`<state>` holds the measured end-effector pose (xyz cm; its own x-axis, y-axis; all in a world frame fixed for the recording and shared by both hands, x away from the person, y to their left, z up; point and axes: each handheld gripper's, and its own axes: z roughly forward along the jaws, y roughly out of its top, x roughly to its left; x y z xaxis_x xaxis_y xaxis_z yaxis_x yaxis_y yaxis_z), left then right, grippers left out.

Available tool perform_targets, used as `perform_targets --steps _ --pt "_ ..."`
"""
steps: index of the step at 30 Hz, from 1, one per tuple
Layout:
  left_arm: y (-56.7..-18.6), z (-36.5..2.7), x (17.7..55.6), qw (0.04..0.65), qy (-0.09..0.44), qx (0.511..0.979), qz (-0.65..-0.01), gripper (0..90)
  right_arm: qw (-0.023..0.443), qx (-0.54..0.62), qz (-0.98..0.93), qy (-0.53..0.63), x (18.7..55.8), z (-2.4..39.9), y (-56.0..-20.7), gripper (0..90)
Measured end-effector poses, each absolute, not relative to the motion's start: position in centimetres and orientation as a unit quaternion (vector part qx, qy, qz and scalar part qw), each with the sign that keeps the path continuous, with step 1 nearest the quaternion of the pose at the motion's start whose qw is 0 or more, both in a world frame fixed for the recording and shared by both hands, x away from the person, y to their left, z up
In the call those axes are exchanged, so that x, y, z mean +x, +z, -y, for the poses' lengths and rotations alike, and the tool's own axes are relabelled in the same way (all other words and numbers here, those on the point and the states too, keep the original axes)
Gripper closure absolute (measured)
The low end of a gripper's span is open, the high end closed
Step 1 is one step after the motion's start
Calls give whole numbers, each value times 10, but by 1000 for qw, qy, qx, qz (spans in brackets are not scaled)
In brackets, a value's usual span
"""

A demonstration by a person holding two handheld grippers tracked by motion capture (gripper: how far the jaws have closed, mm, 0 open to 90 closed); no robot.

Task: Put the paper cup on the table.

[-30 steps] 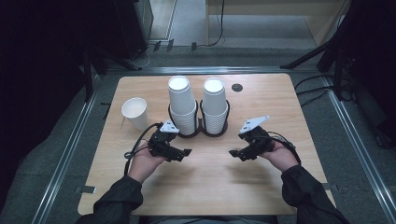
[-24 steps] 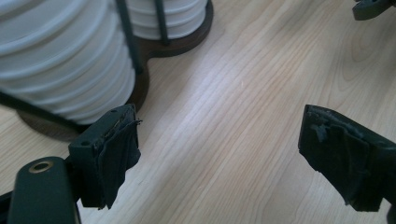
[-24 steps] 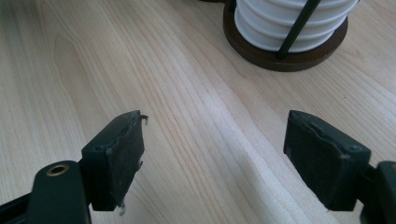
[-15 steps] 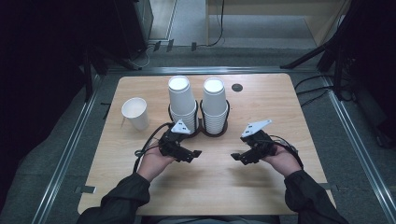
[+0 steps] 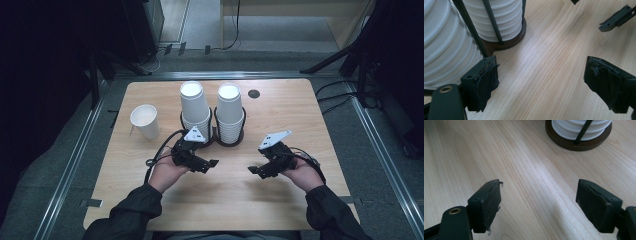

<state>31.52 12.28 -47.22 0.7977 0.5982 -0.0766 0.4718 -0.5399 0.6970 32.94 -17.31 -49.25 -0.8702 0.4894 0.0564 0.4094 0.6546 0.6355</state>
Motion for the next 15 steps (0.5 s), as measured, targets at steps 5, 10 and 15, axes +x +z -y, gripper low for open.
perform_targets --steps 5,10,15 --pt "-473 -124 316 366 84 874 -307 121 57 247 -906 339 331 172 -492 204" --pt "-474 -126 316 365 83 874 -310 120 58 241 -909 335 331 170 -493 204" --pt "-474 -127 316 365 83 873 -312 120 57 240 -910 332 331 170 -493 204"
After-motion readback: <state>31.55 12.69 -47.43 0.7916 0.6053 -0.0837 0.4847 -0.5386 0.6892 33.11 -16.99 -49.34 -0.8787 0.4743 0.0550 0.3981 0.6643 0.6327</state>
